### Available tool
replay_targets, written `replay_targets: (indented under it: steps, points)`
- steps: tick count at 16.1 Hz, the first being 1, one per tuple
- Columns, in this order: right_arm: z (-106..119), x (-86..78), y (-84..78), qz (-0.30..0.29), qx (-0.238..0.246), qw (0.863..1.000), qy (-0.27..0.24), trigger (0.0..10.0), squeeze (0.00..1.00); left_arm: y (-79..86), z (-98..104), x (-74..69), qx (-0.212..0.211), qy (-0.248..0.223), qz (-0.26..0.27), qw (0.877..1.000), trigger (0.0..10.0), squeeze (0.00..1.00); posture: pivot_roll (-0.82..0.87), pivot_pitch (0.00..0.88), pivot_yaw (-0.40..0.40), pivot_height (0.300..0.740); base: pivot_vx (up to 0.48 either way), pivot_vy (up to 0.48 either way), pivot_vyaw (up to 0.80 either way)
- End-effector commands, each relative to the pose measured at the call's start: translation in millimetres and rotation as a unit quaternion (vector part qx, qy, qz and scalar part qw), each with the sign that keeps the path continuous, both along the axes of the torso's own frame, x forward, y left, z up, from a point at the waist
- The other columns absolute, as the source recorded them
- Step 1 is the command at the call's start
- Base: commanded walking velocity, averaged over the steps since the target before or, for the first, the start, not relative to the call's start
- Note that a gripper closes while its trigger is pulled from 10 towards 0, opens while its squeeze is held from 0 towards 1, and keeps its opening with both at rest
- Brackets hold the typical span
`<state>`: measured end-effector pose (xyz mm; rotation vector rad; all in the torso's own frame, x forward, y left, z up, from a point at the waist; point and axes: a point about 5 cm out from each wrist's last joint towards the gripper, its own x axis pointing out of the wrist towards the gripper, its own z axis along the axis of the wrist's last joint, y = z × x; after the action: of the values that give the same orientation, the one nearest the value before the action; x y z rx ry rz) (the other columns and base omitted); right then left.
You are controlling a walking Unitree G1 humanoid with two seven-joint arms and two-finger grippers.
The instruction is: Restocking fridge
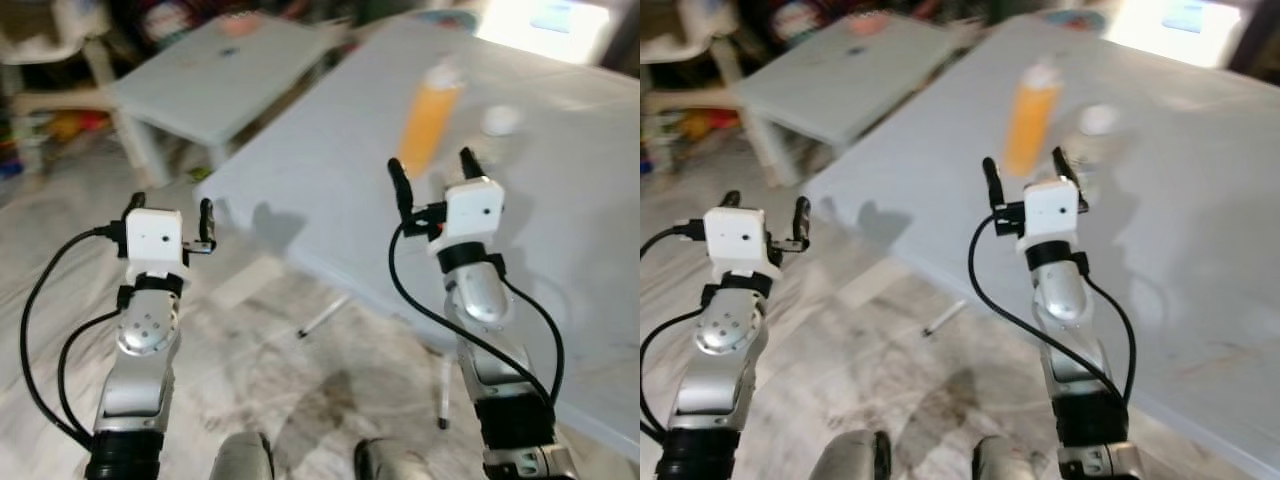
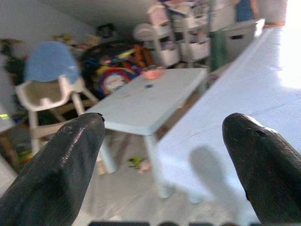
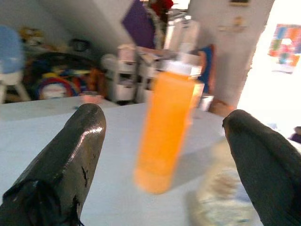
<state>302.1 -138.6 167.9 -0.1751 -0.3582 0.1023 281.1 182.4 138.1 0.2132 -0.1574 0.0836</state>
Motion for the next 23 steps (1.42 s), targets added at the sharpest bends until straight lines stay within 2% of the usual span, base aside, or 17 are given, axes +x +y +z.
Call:
replay_targets:
  steps: [1, 7, 13, 15, 18, 19, 21, 22, 23]
  points:
    - [2.3, -2.6, 3.3, 0.005, 0.004, 1.0, -0.004, 10.0, 0.0, 3.2, -2.2, 0.3, -0.004, 0.003, 0.007, 1.0, 10.0, 0.0, 0.03, 0.102, 0.022, 0.74, 0.364, 0.0, -0.53]
    - [-5.4, -13.7, 13.1, 0.022, 0.003, 1.0, 0.005, 10.0, 0.0, -0.2, -1.0, 0.4, -0.02, -0.007, 0.012, 1.0, 10.0, 0.0, 0.02, 0.086, 0.012, 0.74, 0.084, 0.0, 0.0]
    - [-6.0, -14.3, 14.6, 0.024, -0.01, 1.0, 0.002, 10.0, 0.0, 0.0, -4.1, -2.5, -0.025, -0.006, 0.014, 1.0, 10.0, 0.0, 0.02, 0.087, 0.006, 0.74, 0.0, 0.0, 0.0]
    - [-1.2, -8.5, 4.6, -0.014, -0.013, 1.0, -0.007, 10.0, 0.0, -0.7, -4.3, -1.9, -0.022, -0.004, 0.013, 1.0, 10.0, 0.0, 0.02, 0.095, 0.012, 0.74, 0.0, 0.0, 0.0]
    - [5.4, 3.8, -5.4, -0.021, -0.002, 1.0, -0.008, 10.0, 0.0, -2.0, -5.2, -2.5, -0.021, -0.001, 0.008, 1.0, 10.0, 0.0, 0.02, 0.101, 0.017, 0.74, 0.0, 0.0, 0.0]
    - [9.1, 9.1, -7.0, -0.02, -0.002, 1.0, -0.009, 10.0, 1.0, -2.7, -4.7, -2.2, -0.02, -0.001, 0.006, 1.0, 10.0, 0.0, 0.02, 0.103, 0.017, 0.74, 0.0, 0.0, 0.0]
    - [16.7, 19.6, -7.1, -0.015, -0.006, 1.0, -0.013, 10.0, 1.0, -3.2, -4.2, -2.0, -0.02, -0.001, 0.005, 1.0, 10.0, 0.0, 0.02, 0.108, 0.015, 0.74, 0.0, 0.0, 0.0]
    - [19.3, 23.2, -6.1, -0.014, -0.007, 1.0, -0.015, 10.0, 0.92, -3.1, -4.3, -2.5, -0.019, -0.001, 0.005, 1.0, 10.0, 0.0, 0.03, 0.108, 0.014, 0.74, 0.0, 0.0, 0.0]
    - [21.0, 25.7, -4.9, -0.011, -0.007, 1.0, -0.015, 10.0, 0.14, -2.7, -4.4, -2.8, -0.019, -0.001, 0.006, 1.0, 10.0, 0.0, 0.03, 0.11, 0.012, 0.74, 0.0, 0.0, 0.0]
